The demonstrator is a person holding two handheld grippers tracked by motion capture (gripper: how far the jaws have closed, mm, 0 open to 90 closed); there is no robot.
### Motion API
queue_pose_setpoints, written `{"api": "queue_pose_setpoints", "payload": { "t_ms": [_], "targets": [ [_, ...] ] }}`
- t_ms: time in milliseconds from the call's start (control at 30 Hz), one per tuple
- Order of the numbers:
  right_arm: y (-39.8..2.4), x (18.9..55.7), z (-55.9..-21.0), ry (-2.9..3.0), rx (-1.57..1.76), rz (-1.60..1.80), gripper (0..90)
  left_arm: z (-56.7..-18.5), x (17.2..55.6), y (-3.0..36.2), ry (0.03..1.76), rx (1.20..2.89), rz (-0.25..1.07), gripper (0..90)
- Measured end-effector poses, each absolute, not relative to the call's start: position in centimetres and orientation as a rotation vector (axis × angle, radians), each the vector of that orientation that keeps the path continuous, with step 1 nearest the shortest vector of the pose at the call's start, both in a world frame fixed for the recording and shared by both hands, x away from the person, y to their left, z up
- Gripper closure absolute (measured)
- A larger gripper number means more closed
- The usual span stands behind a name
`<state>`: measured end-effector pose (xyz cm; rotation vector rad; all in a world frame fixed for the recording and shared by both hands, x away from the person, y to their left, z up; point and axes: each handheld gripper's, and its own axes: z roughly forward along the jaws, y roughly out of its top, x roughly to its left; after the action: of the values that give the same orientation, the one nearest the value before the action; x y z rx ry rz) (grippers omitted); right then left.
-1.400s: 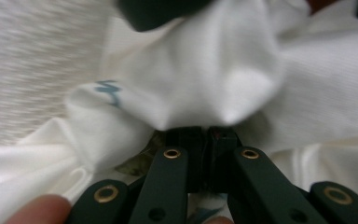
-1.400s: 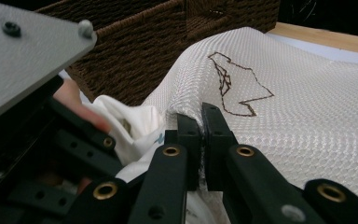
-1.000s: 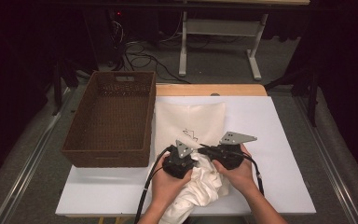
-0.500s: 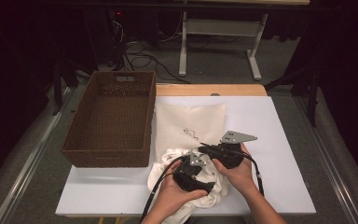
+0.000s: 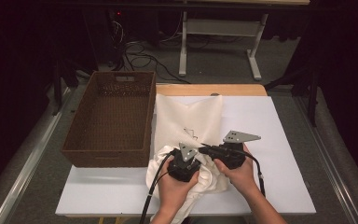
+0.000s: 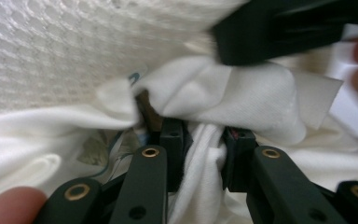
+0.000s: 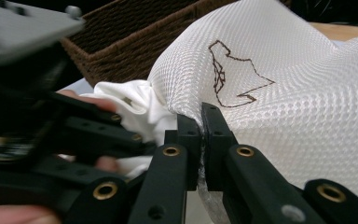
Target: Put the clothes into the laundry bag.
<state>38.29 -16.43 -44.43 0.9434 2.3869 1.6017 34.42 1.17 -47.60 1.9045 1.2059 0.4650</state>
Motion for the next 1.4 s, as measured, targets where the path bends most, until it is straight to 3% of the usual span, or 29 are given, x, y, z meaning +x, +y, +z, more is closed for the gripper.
{"api": "queue_pose_setpoints", "payload": {
  "t_ms": [167,300,467,633,767,833,867,967,1033,1100,1233,1400],
  "targets": [
    [-16.0,38.1,-44.9,2.405,0.933,1.553,89.1,-47.8,34.6,1.1,1.202,1.881,0.418,67.7],
    [-16.6,38.3,-44.9,2.387,0.937,1.554,89.0,-46.4,32.4,3.0,1.081,1.856,0.417,50.3],
    [-16.5,38.6,-45.1,2.381,0.961,1.555,89.0,-44.4,30.6,7.8,1.138,1.74,0.391,26.6],
    [-16.3,38.6,-45.1,2.387,0.949,1.546,88.9,-46.0,30.2,10.7,1.29,1.786,0.488,19.9],
    [-16.4,38.6,-45.2,2.385,0.941,1.554,88.9,-47.6,30.6,11.4,1.389,1.779,0.417,18.0],
    [-16.4,38.6,-45.2,2.385,0.946,1.554,88.9,-47.8,30.7,11.5,1.4,1.763,0.397,22.8],
    [-16.3,38.6,-45.3,2.388,0.938,1.549,88.9,-47.3,30.2,11.1,1.338,1.764,0.43,37.5],
    [-16.3,38.6,-45.3,2.387,0.941,1.552,88.9,-46.9,30.4,10.1,1.271,1.815,0.39,61.2],
    [-16.3,38.6,-45.3,2.391,0.944,1.555,88.9,-46.8,30.7,9.9,1.276,1.792,0.333,71.4],
    [-16.1,38.6,-45.4,2.387,0.945,1.561,88.9,-46.5,30.8,9.5,1.245,1.776,0.307,76.8],
    [-15.6,38.3,-45.3,2.395,0.915,1.556,88.9,-45.7,30.4,6.5,1.059,1.888,0.308,78.5],
    [-15.0,37.9,-45.1,2.408,0.907,1.591,89.0,-46.5,32.1,4.7,1.076,1.923,0.319,78.7]
  ]
}}
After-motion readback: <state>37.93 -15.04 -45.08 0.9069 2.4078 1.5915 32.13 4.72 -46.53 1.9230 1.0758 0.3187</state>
